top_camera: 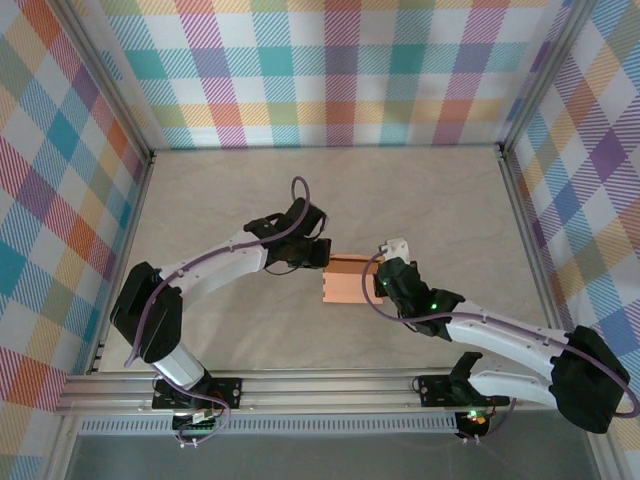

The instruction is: Fold the paper box

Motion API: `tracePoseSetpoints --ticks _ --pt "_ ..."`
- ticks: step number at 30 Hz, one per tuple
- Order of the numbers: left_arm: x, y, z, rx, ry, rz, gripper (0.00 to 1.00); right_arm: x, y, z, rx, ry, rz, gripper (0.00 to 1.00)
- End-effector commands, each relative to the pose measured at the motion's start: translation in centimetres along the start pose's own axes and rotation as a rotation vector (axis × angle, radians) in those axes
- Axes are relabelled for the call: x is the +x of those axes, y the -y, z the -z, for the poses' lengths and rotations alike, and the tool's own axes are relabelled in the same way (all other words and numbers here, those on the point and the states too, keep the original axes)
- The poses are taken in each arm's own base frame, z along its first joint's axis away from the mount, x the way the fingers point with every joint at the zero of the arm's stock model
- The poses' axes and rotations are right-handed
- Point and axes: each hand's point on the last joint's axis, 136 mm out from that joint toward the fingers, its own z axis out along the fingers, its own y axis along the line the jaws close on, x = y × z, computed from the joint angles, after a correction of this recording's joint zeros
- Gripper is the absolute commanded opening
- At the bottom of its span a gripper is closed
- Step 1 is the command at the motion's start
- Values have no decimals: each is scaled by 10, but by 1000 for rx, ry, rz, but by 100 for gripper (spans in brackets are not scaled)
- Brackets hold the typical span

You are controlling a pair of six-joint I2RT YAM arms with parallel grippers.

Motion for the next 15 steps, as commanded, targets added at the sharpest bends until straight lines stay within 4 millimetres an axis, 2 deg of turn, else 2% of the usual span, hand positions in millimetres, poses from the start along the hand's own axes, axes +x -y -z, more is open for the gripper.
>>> tracePoseSetpoints --ticks 1,6,10,15 --pt "-7 40 11 121 90 -90 0 -27 -35 11 -165 108 -36 0" --pt "-15 41 11 106 153 -72 0 -34 -38 10 -177 150 -27 0" --pt "-21 37 9 83 193 -59 0 -47 -41 10 -174 219 -16 0" --pt "-45 41 11 74 286 -67 0 -70 -49 4 -163 315 19 0"
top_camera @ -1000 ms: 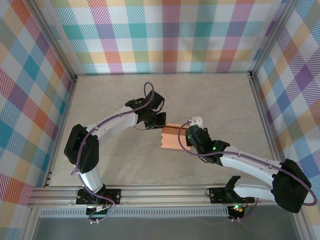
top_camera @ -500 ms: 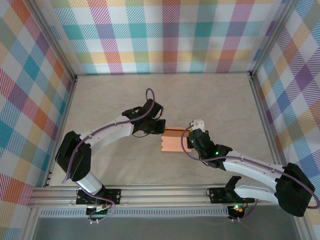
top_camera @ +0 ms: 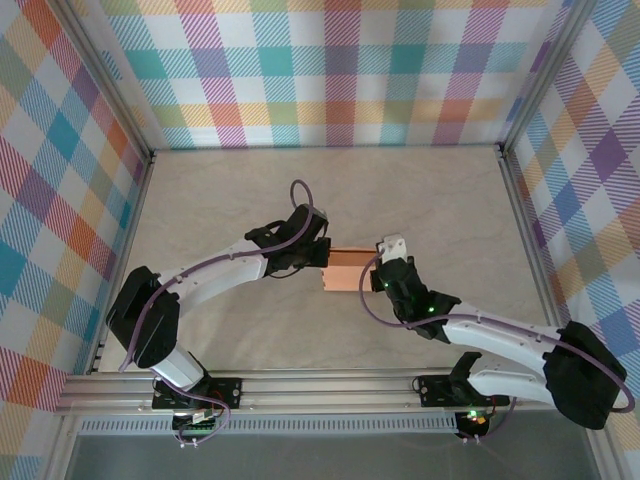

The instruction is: Fold the paper box

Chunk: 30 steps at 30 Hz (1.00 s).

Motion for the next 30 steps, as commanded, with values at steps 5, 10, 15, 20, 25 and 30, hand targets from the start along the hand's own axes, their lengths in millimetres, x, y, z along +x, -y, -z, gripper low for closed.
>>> tracePoseSetpoints --ticks 5,10,15,20,25,30 --pt "-41 44 8 121 188 -77 0 -60 -42 -12 -154 207 -79 0" --pt "-34 32 -6 88 219 -96 0 -54 -50 -26 -163 184 -67 0" --pt "-24 22 -19 60 213 -98 0 -47 -51 -32 -160 175 -79 0" --pt "-20 13 -22 22 225 -129 0 -40 -50 -33 -155 159 -62 0" --pt "-12 5 -27 11 231 -138 0 -35 -49 -33 -156 155 -60 0" --pt "-5 0 -32 -11 226 -152 0 -48 -53 -26 -193 177 -64 8"
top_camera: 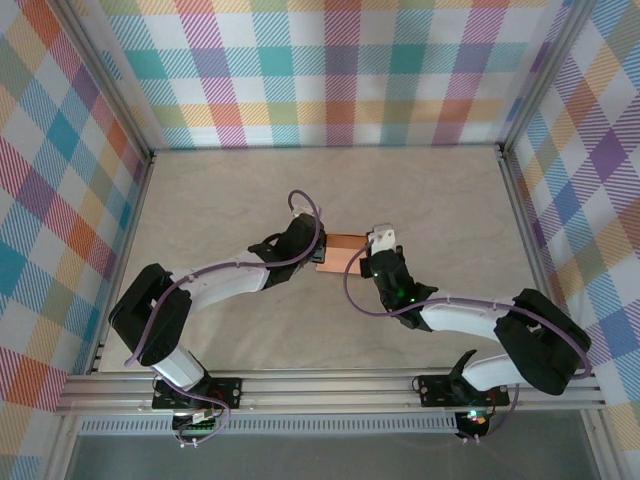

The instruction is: Fold the paper box

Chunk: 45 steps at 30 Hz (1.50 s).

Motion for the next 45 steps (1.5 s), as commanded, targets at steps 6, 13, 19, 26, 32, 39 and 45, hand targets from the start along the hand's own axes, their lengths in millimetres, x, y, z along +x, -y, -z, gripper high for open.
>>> tracePoseSetpoints --ticks 6,13,19,26,32,39,45 --pt "27 28 -1 66 -61 -139 0 -52 -40 27 -240 98 -61 42" --pt "27 24 1 21 -50 -184 0 -73 -26 46 -240 137 -113 68" --pt "23 26 2 18 -43 -193 0 -64 -15 40 -216 84 -183 70" --pt "22 28 7 -6 -28 -238 0 -78 14 49 -172 13 -379 71" --pt "20 37 10 -21 -8 -284 0 -61 41 48 -148 -120 -683 73" --pt "27 37 11 -46 -6 -297 0 -21 45 37 -122 -301 -816 72" --pt "31 36 13 -46 -7 -292 1 12 43 35 -106 -358 -836 68"
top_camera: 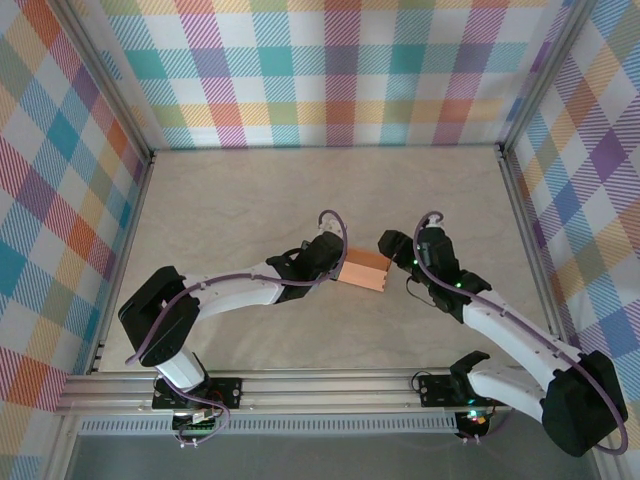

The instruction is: Fold the paper box

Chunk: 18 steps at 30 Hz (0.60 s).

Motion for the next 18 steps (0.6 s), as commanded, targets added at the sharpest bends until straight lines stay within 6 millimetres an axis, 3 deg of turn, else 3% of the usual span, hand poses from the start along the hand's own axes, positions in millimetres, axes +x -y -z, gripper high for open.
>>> tracePoseSetpoints --ticks 1,11,18 --pt "16 -3 0 -31 -45 -31 1 18 12 -5 10 -57 -55 68" --pt "16 -4 7 -28 -36 -21 15 38 40 -8 62 -78 -74 64" --pt "20 -8 14 -34 -47 -15 25 42 47 -10 78 -80 -88 61"
